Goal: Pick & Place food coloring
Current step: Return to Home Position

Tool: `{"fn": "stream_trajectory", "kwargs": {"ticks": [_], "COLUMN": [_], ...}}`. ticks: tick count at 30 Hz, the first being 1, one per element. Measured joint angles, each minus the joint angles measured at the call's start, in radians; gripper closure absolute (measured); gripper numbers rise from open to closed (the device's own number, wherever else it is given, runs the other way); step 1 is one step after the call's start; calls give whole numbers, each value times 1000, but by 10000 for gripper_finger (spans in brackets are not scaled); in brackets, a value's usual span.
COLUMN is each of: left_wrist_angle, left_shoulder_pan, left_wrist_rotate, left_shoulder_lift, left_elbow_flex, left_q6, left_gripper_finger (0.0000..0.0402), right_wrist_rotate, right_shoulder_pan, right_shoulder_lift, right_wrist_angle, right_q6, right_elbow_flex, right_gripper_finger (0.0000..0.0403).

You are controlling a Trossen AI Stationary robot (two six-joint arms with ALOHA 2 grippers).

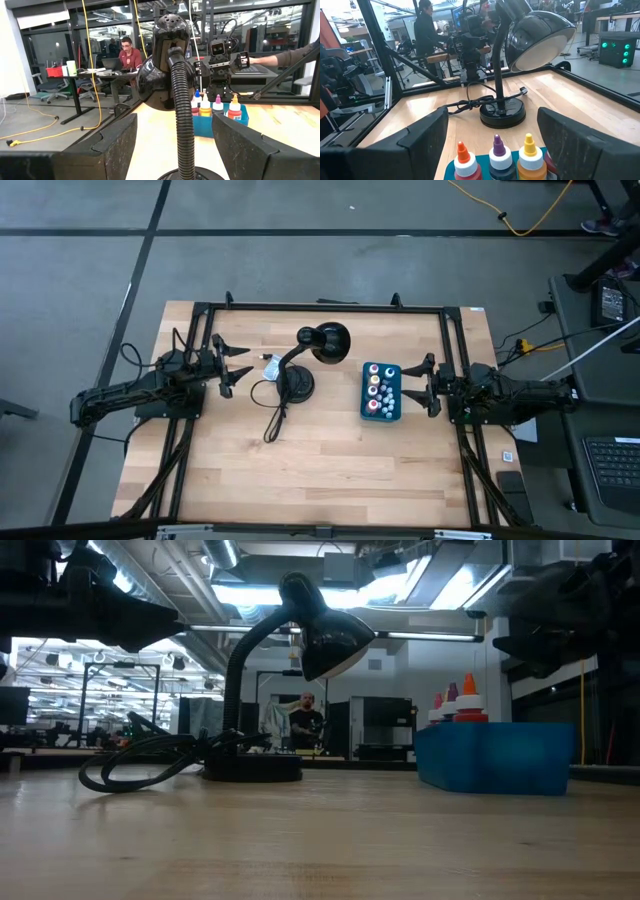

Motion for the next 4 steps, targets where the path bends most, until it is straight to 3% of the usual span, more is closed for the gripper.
{"fn": "stream_trajectory", "kwargs": {"ticks": [4], "left_wrist_angle": [0], "left_shoulder_pan": [0], "left_wrist_rotate": [0], "left_shoulder_lift": [0], "left_elbow_flex": [0], "left_q6": [0], "left_gripper_finger": [150], "right_wrist_rotate": [0], "right_shoulder_pan": [0], "right_shoulder_lift": [0], "right_wrist_angle": [0], "right_q6": [0], "right_elbow_flex": [0], "right_gripper_finger": [95]}}
